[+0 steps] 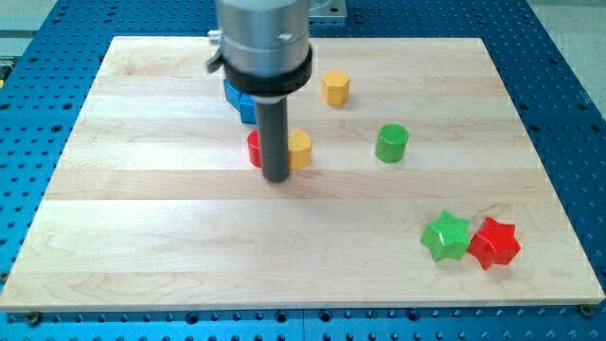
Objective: Push the red circle along with the yellow heart into the green star
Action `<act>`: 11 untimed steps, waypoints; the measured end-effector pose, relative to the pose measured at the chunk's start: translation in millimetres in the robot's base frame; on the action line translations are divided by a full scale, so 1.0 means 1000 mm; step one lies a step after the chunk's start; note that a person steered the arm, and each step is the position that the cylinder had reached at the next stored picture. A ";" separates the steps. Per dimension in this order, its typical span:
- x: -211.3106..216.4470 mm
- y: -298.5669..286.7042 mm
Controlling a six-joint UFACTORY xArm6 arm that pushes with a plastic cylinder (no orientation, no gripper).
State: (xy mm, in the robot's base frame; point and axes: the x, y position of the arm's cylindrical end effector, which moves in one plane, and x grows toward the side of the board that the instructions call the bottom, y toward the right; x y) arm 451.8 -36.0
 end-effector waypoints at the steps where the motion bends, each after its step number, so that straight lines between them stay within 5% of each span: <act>1: -0.019 -0.088; 5: -0.096 -0.034; 7: -0.024 0.023; 8: -0.027 0.017; 11: 0.065 0.135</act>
